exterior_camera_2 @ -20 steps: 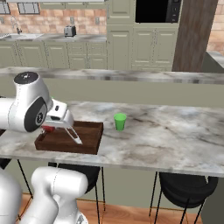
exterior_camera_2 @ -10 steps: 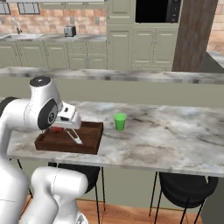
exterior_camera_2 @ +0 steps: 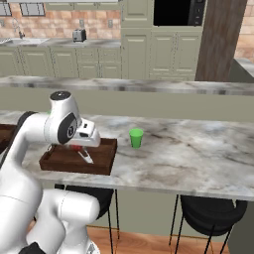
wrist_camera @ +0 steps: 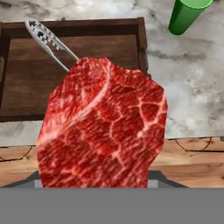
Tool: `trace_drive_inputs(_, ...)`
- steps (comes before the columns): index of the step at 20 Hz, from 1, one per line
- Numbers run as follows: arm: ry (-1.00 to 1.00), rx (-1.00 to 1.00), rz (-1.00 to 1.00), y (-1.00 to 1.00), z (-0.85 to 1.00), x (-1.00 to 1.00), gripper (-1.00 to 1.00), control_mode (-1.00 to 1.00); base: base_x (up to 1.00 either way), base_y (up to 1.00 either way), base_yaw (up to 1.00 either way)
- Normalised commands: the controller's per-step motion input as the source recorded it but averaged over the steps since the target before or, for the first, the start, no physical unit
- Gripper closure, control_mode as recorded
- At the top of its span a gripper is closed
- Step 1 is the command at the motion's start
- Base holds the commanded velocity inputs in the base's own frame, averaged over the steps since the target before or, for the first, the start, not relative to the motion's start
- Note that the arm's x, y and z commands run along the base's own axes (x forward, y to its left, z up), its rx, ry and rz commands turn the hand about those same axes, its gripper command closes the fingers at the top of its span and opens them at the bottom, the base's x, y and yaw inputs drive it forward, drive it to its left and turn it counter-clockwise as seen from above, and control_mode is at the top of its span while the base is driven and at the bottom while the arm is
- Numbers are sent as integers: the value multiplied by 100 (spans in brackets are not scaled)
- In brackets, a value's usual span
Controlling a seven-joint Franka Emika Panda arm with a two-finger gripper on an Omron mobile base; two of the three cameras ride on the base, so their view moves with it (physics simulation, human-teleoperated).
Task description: Gather the tomato and lemon from the fridge and place them on a tray on the dining counter. Then gather the steaks from the fridge and place them on the other tray.
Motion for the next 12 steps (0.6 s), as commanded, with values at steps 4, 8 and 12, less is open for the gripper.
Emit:
trace_drive_inputs(4,5,0,0,0,-27,47,100,-100,0,0,0)
trace_drive_inputs(8,4,0,0,0,-29,43,100,-100,0,0,0)
trace_drive_inputs(12,5,0,0,0,-29,37,100,-100,0,0,0)
